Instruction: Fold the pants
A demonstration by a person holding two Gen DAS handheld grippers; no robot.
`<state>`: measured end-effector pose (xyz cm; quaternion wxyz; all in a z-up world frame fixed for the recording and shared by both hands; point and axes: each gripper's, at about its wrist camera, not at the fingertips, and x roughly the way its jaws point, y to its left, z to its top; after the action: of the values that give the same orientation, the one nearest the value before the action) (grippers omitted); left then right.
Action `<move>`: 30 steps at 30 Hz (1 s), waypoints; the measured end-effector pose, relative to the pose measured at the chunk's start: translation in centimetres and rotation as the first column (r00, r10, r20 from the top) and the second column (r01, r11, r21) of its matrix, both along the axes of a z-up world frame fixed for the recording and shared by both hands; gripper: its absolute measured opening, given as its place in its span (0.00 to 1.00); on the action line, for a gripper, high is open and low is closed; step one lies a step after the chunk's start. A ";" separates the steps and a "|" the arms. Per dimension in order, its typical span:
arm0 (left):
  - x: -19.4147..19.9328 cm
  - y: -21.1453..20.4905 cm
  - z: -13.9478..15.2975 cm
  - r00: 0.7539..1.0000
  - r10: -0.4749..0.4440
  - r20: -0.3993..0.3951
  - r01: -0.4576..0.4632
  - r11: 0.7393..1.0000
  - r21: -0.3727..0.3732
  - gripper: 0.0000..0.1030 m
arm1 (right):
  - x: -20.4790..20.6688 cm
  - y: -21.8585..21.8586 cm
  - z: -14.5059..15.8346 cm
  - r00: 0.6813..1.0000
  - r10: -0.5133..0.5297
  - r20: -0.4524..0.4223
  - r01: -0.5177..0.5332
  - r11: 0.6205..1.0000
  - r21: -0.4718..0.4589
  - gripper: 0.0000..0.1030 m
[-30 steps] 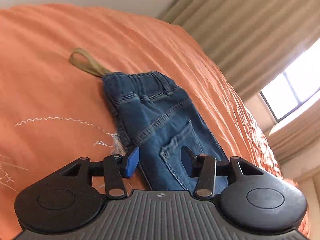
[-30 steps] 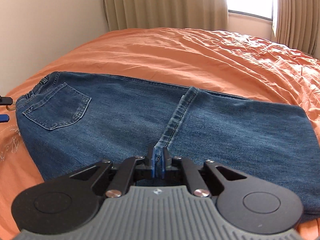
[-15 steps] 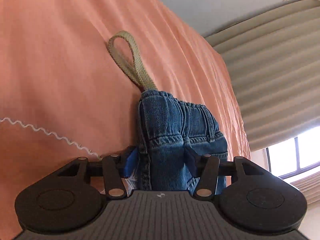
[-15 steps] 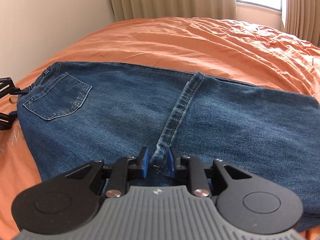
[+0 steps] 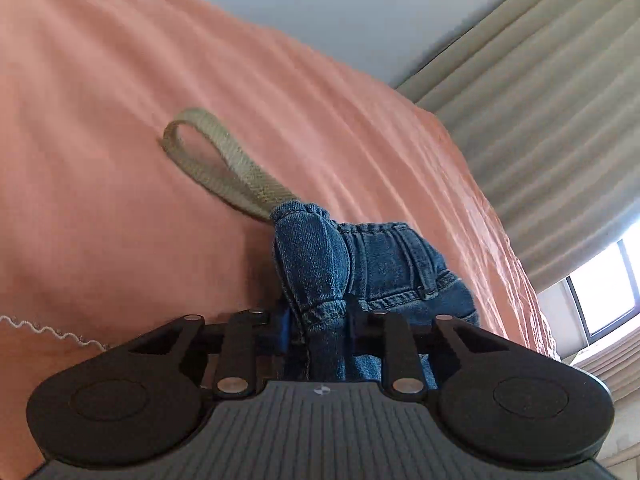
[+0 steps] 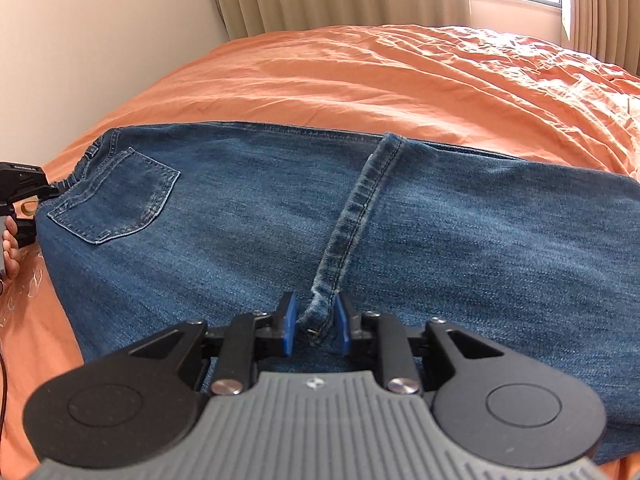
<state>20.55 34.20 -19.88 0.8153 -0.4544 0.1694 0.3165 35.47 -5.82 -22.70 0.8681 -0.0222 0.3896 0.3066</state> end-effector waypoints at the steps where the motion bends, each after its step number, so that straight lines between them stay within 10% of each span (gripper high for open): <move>1: 0.0 -0.6 0.9 1.000 -0.010 0.006 0.010 0.999 0.039 0.21 | 0.0 0.0 0.0 1.000 0.000 0.003 0.000 1.000 -0.002 0.17; 8: -1.2 -7.4 8.5 0.982 -0.178 0.055 0.147 0.922 0.357 0.17 | -0.9 -0.8 1.4 0.999 -0.038 0.034 0.038 0.999 0.022 0.17; 16: 0.0 -20.8 13.7 0.894 -0.446 -0.049 0.378 0.689 0.619 0.17 | -2.8 -5.9 5.0 0.984 -0.173 0.042 0.170 0.982 0.080 0.17; 25: 4.6 -33.1 9.0 0.682 -0.656 -0.323 0.697 0.450 0.558 0.17 | -3.8 -12.3 5.6 0.958 -0.285 -0.036 0.287 0.948 0.137 0.17; 30: 4.0 -35.4 5.3 0.572 -0.699 -0.428 0.812 0.412 0.413 0.19 | -2.7 -14.2 4.2 0.945 -0.308 -0.105 0.321 0.936 0.143 0.18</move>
<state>24.54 -1.22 -14.61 0.9436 -0.0291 0.3296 -0.0112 32.73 -20.03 -18.50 0.8885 0.1218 0.3976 0.1942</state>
